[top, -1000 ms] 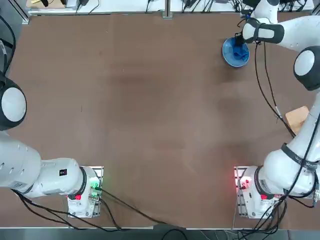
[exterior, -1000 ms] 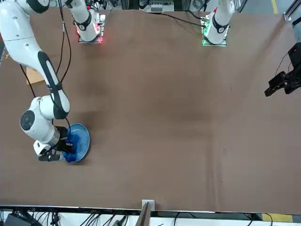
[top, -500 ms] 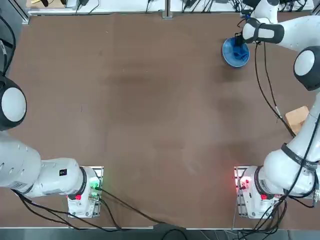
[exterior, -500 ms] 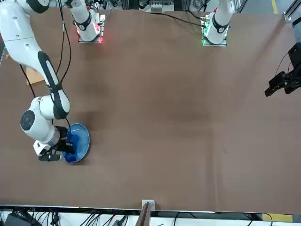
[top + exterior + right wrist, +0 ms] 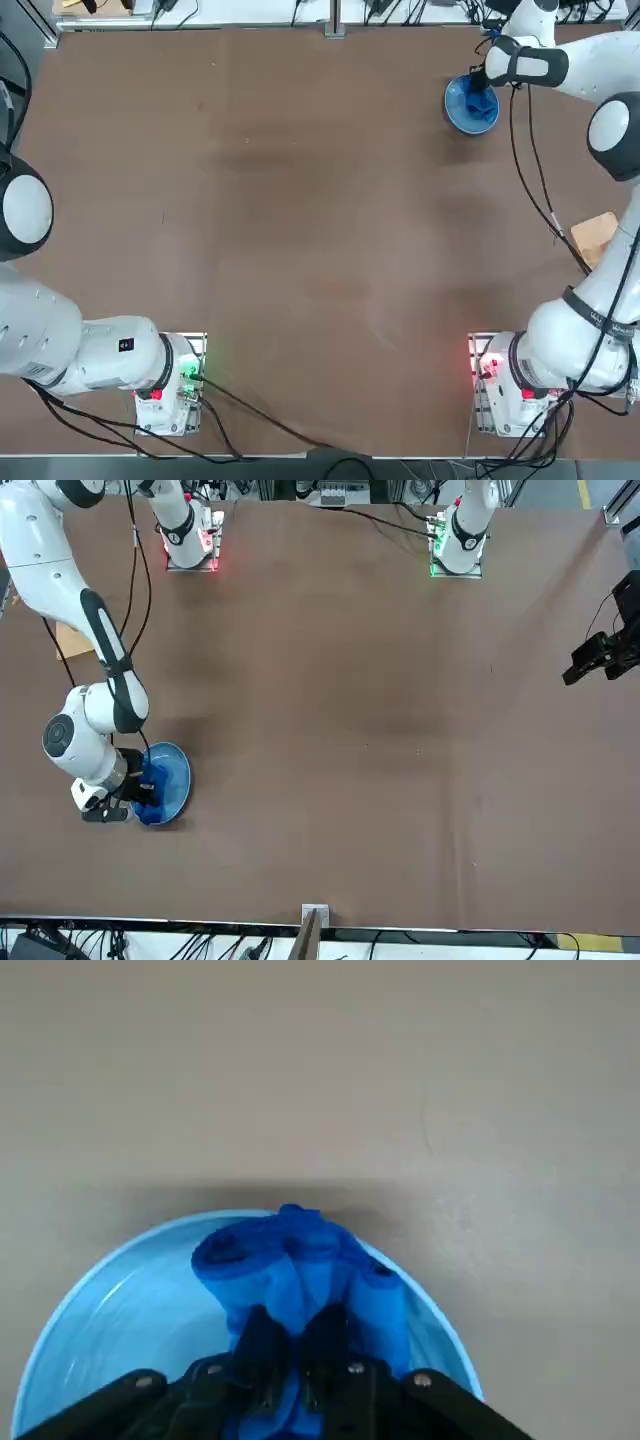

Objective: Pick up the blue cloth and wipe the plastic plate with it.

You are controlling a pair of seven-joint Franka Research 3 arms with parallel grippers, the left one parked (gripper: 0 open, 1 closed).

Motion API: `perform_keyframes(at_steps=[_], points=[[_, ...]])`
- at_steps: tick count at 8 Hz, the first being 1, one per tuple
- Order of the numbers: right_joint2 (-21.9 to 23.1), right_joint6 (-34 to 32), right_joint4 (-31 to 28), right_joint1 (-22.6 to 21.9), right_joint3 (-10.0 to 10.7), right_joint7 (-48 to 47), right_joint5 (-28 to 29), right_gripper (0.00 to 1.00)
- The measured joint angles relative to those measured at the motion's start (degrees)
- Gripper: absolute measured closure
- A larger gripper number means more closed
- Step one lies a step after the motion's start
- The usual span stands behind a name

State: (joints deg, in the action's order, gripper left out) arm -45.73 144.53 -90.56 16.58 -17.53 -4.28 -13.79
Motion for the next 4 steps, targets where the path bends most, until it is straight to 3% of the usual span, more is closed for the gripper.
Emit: perform_keyframes(at_steps=[4], points=[[0.6, -2.1, -0.6, 0.0, -0.3, -0.2, -0.1, 0.89]])
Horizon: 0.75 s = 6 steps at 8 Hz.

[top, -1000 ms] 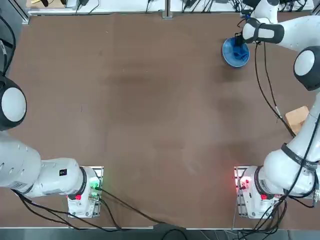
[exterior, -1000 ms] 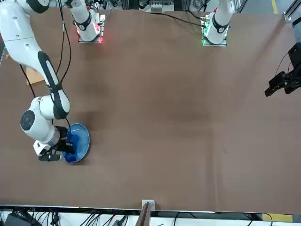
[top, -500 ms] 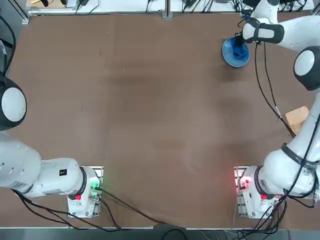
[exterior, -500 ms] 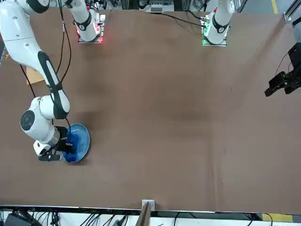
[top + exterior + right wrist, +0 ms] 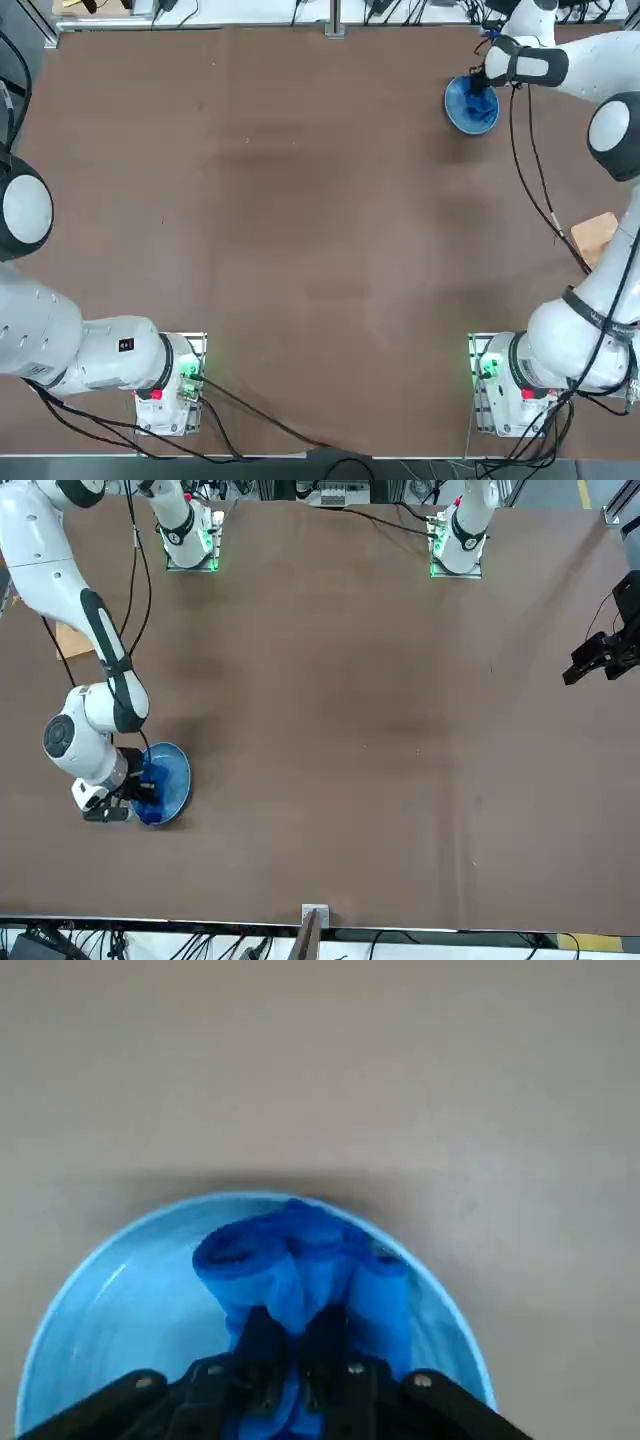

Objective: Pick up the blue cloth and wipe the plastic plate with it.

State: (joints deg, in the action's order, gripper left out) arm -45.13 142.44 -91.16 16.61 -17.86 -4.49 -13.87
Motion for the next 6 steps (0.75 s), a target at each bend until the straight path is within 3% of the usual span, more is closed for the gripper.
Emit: perform_keyframes(at_steps=[6], points=[[0.8, -3.6, -0.4, -0.2, -0.4, -2.7, 0.0, 0.89]])
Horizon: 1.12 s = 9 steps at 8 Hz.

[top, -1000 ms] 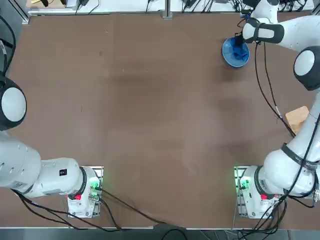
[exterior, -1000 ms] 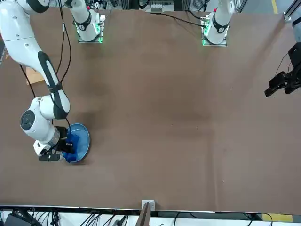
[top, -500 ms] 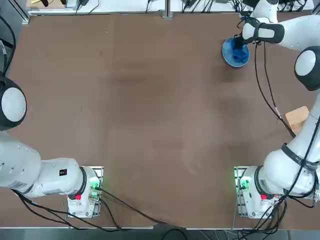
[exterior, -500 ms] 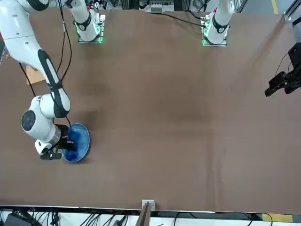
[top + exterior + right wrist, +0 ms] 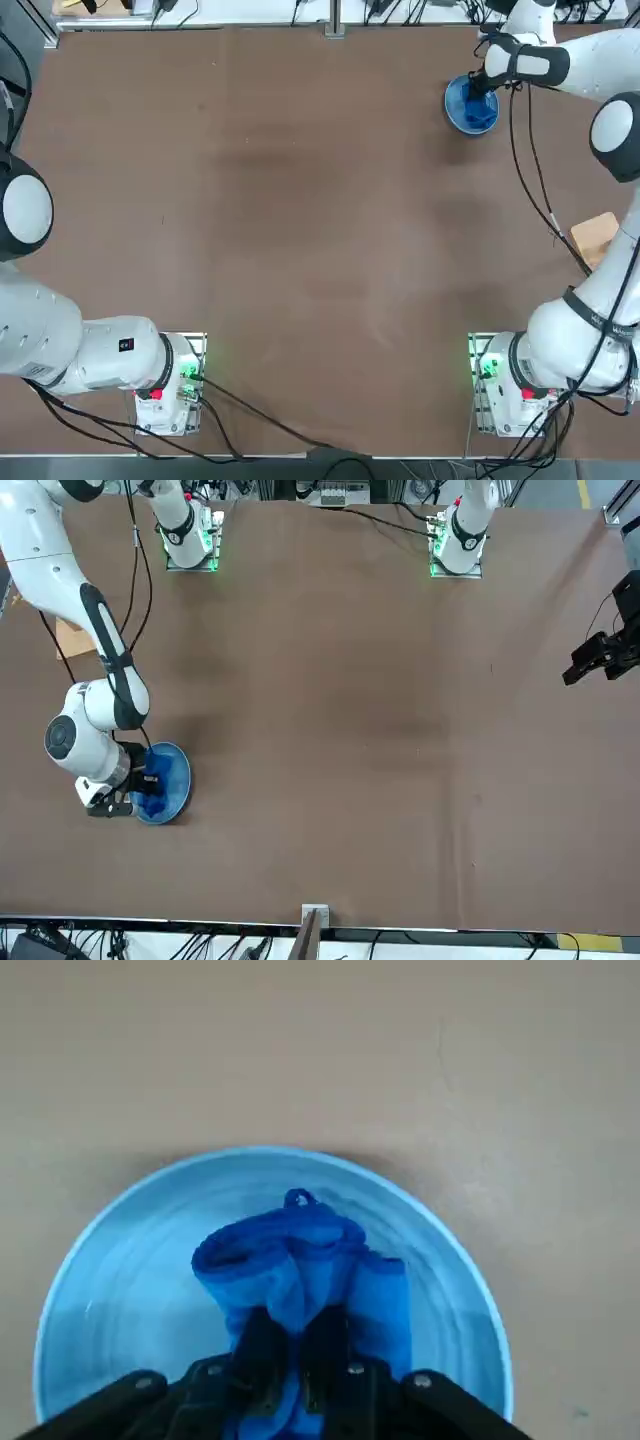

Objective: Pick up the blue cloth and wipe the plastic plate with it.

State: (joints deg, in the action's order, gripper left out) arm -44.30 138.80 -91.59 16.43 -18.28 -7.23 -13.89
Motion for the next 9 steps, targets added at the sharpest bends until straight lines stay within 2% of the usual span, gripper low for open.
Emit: perform_keyframes(at_steps=[5, 9], points=[[-0.3, -0.7, 0.7, -3.5, -0.2, -6.8, 0.0, 0.89], [-3.4, -0.8, 5.8, -2.5, -0.2, -1.5, 0.0, 0.89]])
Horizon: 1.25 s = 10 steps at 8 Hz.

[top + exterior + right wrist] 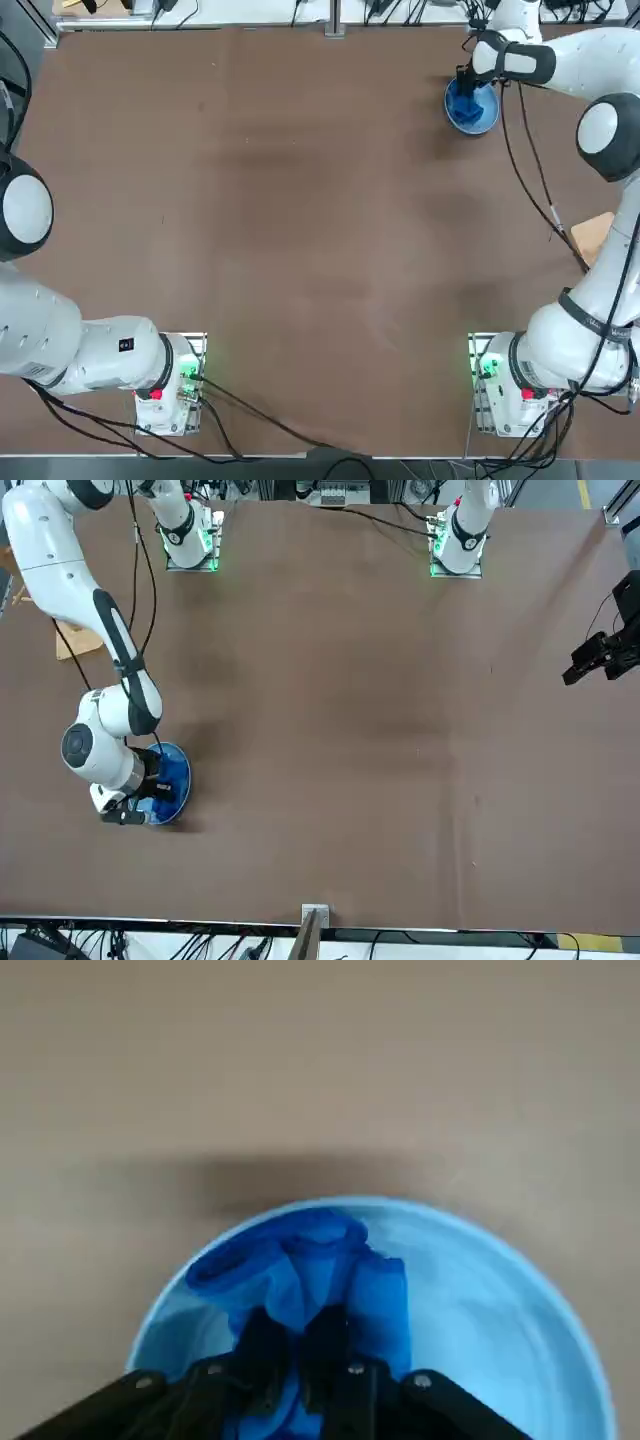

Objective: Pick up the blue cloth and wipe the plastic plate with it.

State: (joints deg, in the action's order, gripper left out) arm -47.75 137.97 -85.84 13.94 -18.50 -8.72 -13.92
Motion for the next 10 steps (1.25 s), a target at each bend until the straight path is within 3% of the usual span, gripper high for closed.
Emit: perform_keyframes(at_steps=[5, 8, 10], points=[[0.3, -0.2, -1.1, 5.4, -1.4, 4.7, 0.1, 0.89], [3.0, -0.3, -5.4, 5.0, -1.6, 0.5, -0.2, 0.89], [4.2, -1.0, -7.3, 2.4, -1.6, -4.9, -0.5, 0.89]])
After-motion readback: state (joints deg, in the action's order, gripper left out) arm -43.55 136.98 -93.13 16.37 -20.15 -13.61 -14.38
